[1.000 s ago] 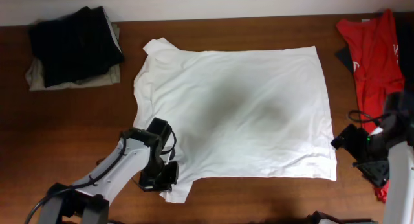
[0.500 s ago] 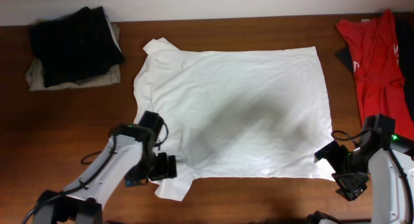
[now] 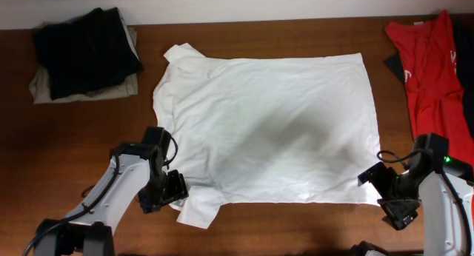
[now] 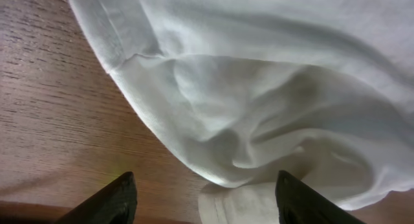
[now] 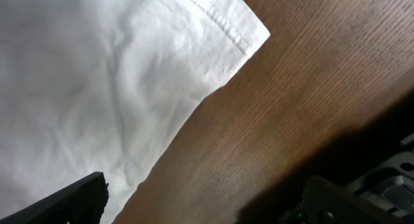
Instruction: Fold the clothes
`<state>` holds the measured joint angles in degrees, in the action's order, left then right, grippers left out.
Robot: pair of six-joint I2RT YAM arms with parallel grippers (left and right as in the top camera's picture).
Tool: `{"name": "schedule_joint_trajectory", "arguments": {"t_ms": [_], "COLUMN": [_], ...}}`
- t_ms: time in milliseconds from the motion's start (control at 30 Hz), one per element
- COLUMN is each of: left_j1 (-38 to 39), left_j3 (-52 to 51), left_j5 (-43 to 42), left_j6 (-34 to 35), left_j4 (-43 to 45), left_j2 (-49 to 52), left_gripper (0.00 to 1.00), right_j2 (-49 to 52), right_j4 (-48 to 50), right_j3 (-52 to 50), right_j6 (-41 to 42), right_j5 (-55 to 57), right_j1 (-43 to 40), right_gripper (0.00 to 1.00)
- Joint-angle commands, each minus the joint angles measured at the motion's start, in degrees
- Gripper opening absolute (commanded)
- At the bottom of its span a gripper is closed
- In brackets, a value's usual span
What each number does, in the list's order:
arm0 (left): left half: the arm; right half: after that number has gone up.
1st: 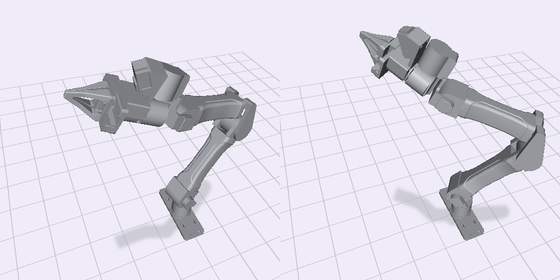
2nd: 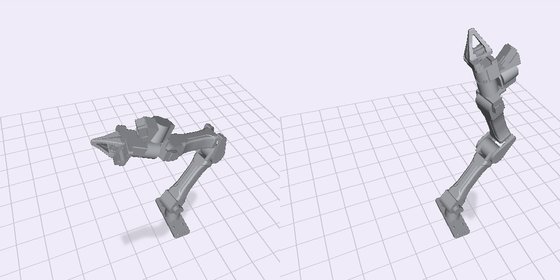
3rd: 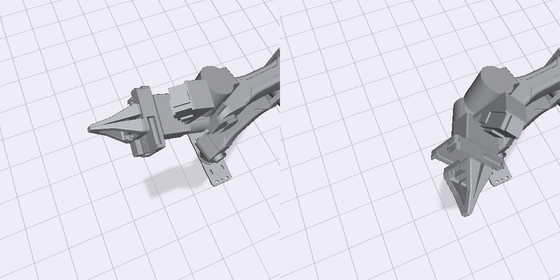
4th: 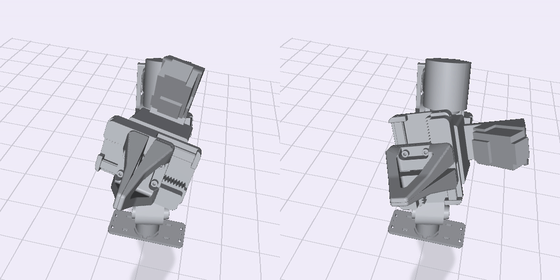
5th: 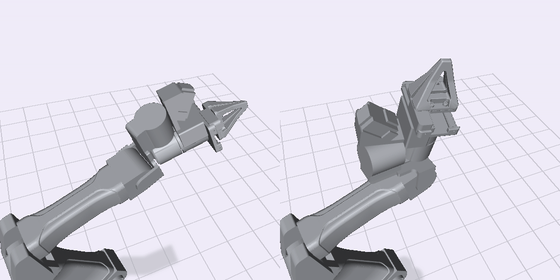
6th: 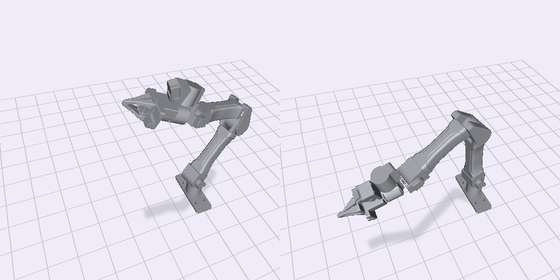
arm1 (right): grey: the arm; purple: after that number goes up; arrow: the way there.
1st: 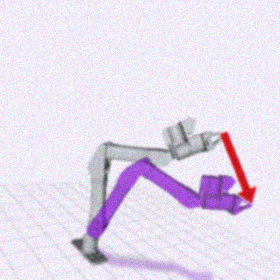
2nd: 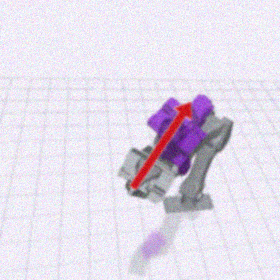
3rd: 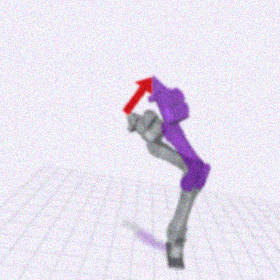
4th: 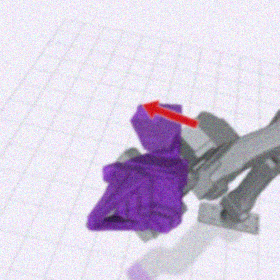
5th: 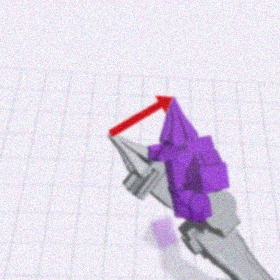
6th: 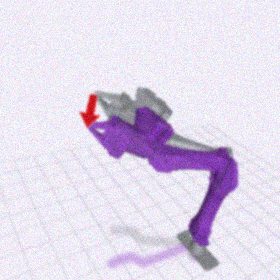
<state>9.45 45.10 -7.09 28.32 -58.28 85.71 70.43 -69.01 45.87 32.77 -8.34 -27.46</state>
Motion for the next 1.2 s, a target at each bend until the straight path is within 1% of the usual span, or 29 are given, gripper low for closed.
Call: {"name": "schedule_joint_trajectory", "arguments": {"t_ms": [0, 133, 200, 367, 400, 433, 467, 533, 567, 600, 633, 700, 767, 833, 933, 1100, 1167], "left_j1": [-0.3, -0.3, -0.3, -1.2, -2.1, -3.3, -3.8, -4.0, -4.0, -4.0, -4.0, -4.2, -5.4, -6.6, -6.9, -6.9, -6.9], "left_j3": [-0.5, -0.5, -0.5, -1.3, -1.8, -2.4, -2.5, -2.7, -2.7, -2.7, -2.7, -2.6, -2.5, -2.5, -2.5, -2.5, -2.5], "left_j5": [-1.0, -0.6, -0.5, -0.3, -0.3, -0.5, -0.6, -0.6, -0.6, -0.6, -0.6, -1.2, -1.2, -1.1, -1.0, -1.0, -1.0], "left_j6": [3.2, 4.9, 4.9, 5.6, 5.5, 5.5, 5.3, 5.3, 5.3, 5.3, 5.3, 5.3, 4.4, 2.8, 2.8, 1.6, 1.6], "left_j4": [-0.3, 0.2, 0.4, 1.5, 1.9, 2.1, 1.9, 1.9, 1.9, 1.8, 1.6, -0.4, -2.6, -2.6, -2.6, -2.6, -2.2], "left_j2": [2.0, 4.9, 5.7, 6.3, 6.3, 6.3, 6.3, 6.3, 6.3, 6.3, 6.3, 6.3, 6.3, 6.3, 6.3, 6.3, 6.3], "left_gripper": [0.68, 0.67, 0.58, 0.56, 0.52, 0.45, 0.33, 0.2, 0.16, 0.03, 0.01, 0.01, 0.0, 0.01, 0.01, 0.01, 0.01], "right_j2": [-0.3, -0.3, -0.3, -0.3, -0.3, -0.3, -0.3, -0.3, -0.3, -0.3, -0.3, -0.3, -0.3, -0.3, -0.3, 0.7, 3.3], "right_j4": [0.3, 0.9, 0.8, 1.9, 2.4, 2.4, 2.4, 2.8, 3.0, 3.0, 3.0, 3.0, 3.1, 3.7, 5.5, 9.6, 10.0], "right_j3": [-0.5, -0.5, -0.7, -3.1, -3.8, -4.1, -4.1, -4.1, -4.1, -4.1, -4.1, -4.1, -4.2, -4.2, -4.2, -4.2, -4.2], "right_j6": [0.3, 0.3, 0.3, 1.0, 1.0, 0.9, 0.7, 0.7, 0.8, 1.3, 1.9, 3.7, 6.5, 10.5, 14.5, 14.3, 14.0], "right_j5": [-0.5, -1.0, -1.0, -1.7, -2.0, -3.1, -3.7, -3.4, -3.3, -3.3, -3.2, -2.2, 1.1, 5.8, 10.1, 12.0, 11.8], "right_j1": [-0.3, -0.3, -0.3, -0.3, -0.3, -0.3, -0.3, -0.4, -0.3, -0.3, -0.4, -0.4, -0.4, -0.4, -0.8, -8.3, -9.2], "right_gripper": [0.99, 0.99, 0.99, 0.99, 0.99, 0.99, 0.99, 0.99, 0.99, 0.99, 0.99, 0.99, 0.99, 0.99, 0.99, 0.99, 0.99]}}
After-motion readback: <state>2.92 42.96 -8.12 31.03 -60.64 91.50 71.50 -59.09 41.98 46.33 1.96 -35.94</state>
